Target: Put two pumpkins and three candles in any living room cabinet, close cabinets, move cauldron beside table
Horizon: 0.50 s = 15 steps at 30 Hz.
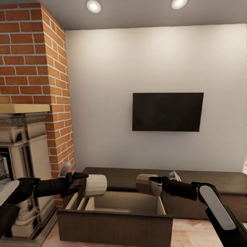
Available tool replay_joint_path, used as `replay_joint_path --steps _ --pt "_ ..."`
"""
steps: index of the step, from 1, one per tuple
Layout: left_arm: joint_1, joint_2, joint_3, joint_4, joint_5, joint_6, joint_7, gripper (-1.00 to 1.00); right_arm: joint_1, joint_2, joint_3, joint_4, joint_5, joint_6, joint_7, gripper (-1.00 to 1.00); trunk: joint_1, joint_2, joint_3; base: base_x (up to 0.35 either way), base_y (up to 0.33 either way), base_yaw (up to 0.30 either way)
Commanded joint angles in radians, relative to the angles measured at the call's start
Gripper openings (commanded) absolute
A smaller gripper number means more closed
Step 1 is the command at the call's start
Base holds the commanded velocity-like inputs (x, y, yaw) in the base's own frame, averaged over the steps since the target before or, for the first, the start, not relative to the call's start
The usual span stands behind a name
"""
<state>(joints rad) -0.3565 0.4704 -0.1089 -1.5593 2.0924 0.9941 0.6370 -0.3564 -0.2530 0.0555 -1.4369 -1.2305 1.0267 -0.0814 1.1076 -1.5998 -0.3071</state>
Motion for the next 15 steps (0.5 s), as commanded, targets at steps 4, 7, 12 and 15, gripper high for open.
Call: replay_joint_path --steps 4,7,12,15 --pt "-0.001 0.001 -0.003 -0.001 0.012 -0.002 0.010 -1.00 -0.001 -0.002 0.001 0.000 -0.011 0.001 -0.009 -1.00 0.000 -0.001 -0.008 0.000 0.000 -0.111" --pt "-0.001 0.000 0.000 -0.001 0.012 -0.002 0.010 -1.00 -0.001 -0.002 0.001 0.000 -0.010 0.000 -0.009 -1.00 0.000 -0.001 -0.013 0.069 0.000 -0.122" --pt "-0.001 0.002 0.003 0.001 0.012 -0.002 0.010 -1.00 -0.001 -0.002 0.001 0.000 -0.011 0.000 -0.009 -1.00 0.000 -0.001 -0.021 0.260 0.000 -0.126" --pt "-0.001 0.002 0.003 0.001 0.012 -0.002 0.010 -1.00 -0.001 -0.003 0.001 0.000 -0.011 0.000 -0.009 -1.00 0.000 -0.001 -0.026 0.079 0.013 -0.128"
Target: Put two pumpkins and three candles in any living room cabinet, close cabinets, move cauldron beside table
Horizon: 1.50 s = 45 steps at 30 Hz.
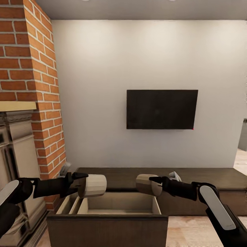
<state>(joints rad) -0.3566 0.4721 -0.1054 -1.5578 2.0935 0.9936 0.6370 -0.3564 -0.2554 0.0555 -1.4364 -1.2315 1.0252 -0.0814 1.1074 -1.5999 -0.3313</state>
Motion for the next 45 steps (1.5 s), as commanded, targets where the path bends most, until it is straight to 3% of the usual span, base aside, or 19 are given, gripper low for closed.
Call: replay_joint_path --steps 1,20,45 --pt "-0.001 0.001 0.000 -0.001 0.011 -0.001 0.010 -1.00 -0.001 -0.001 0.001 -0.001 -0.011 0.001 -0.009 -1.00 0.000 -0.001 -0.003 0.030 0.082 -0.129" --pt "-0.001 0.002 0.001 0.001 0.011 -0.001 0.010 -1.00 -0.001 0.004 0.001 -0.001 -0.009 0.001 -0.009 -1.00 0.000 -0.001 -0.023 0.093 0.200 -0.061" --pt "-0.001 0.000 0.001 0.002 0.010 -0.001 0.010 -1.00 -0.001 0.002 0.003 -0.001 -0.008 0.001 -0.009 -1.00 0.000 -0.001 -0.063 0.161 0.016 -0.004"
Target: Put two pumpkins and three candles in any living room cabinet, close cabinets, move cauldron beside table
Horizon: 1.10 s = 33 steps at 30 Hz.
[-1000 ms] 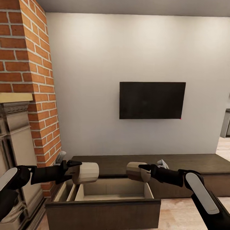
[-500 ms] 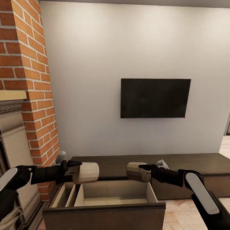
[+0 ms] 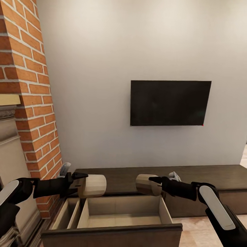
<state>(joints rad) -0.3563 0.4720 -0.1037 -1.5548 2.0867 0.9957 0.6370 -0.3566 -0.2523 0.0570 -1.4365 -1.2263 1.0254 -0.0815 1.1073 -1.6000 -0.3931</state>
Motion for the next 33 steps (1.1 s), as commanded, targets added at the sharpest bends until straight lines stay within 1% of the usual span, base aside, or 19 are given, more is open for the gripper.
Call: replay_joint_path --steps 1,29,33 --pt "-0.001 0.001 -0.001 -0.001 0.016 -0.003 0.010 -1.00 -0.001 -0.001 0.001 -0.001 -0.013 0.001 -0.009 -1.00 0.000 -0.001 -0.003 0.106 0.000 0.000" --pt "-0.001 0.000 -0.001 -0.001 0.016 -0.003 0.011 -1.00 -0.001 0.001 0.006 -0.002 -0.013 0.001 -0.010 -1.00 0.000 -0.001 -0.048 0.007 0.000 0.000" --pt "-0.001 -0.003 -0.008 -0.001 0.010 -0.004 0.013 -1.00 -0.001 0.001 0.007 -0.001 0.000 0.001 -0.012 -1.00 0.000 -0.001 -0.055 0.000 0.000 0.000"
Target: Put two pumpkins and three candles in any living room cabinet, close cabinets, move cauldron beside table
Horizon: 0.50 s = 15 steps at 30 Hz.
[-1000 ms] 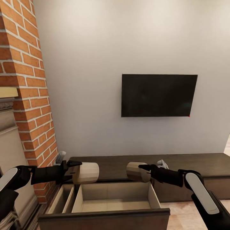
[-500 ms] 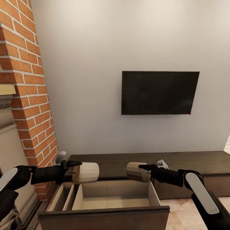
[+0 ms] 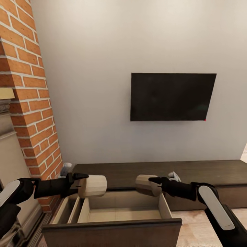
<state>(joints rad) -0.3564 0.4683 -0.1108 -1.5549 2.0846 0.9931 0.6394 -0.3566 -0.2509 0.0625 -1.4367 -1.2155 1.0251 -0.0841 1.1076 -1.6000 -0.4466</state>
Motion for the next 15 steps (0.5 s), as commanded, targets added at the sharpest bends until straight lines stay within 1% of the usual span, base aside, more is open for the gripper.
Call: replay_joint_path --steps 1,3,6,8,10,11,12,13,15 --pt "-0.001 -0.001 -0.002 -0.001 0.010 -0.002 0.012 -1.00 -0.001 0.000 0.002 -0.001 0.000 0.001 -0.010 -1.00 0.000 -0.001 -0.003 0.000 0.000 0.000" --pt "-0.001 -0.003 -0.004 -0.002 0.007 -0.002 0.015 -1.00 -0.001 0.000 0.014 -0.002 0.021 0.001 -0.011 -1.00 0.000 -0.001 -0.006 0.000 0.000 0.000" --pt "-0.001 -0.005 -0.012 -0.003 0.003 -0.003 0.019 -1.00 -0.003 0.001 0.052 -0.002 0.064 0.001 -0.013 -1.00 0.000 -0.001 -0.011 0.000 0.000 0.000" --pt "-0.002 -0.006 -0.016 -0.003 -0.015 -0.003 0.021 -1.00 -0.004 0.003 0.075 -0.002 0.094 0.000 -0.015 -1.00 0.000 -0.001 -0.014 0.000 0.000 0.000" --pt "-0.004 -0.011 -0.017 -0.005 -0.055 -0.004 0.022 -1.00 -0.005 0.014 0.086 -0.003 0.118 0.000 -0.017 -1.00 0.000 -0.001 -0.017 0.000 0.000 0.000" --pt "-0.006 -0.022 -0.018 -0.005 -0.078 -0.004 0.022 -1.00 -0.009 0.023 0.089 -0.003 0.130 0.000 -0.018 -1.00 0.000 -0.001 -0.019 0.000 0.000 0.000" --pt "-0.008 -0.039 -0.018 -0.006 -0.103 -0.005 0.023 -1.00 -0.021 0.032 0.091 -0.003 0.142 0.000 -0.020 -1.00 0.000 -0.001 -0.021 0.000 0.000 0.000" --pt "-0.025 -0.062 -0.018 -0.002 -0.147 -0.006 0.033 -1.00 -0.050 0.043 0.094 -0.002 0.166 0.000 -0.019 -1.00 0.000 -0.001 -0.021 0.000 0.000 0.000" --pt "-0.062 -0.086 -0.018 0.003 -0.226 -0.008 0.066 -1.00 -0.083 0.052 0.111 -0.002 0.215 -0.002 -0.017 -1.00 0.000 -0.001 -0.022 0.000 0.000 0.000"
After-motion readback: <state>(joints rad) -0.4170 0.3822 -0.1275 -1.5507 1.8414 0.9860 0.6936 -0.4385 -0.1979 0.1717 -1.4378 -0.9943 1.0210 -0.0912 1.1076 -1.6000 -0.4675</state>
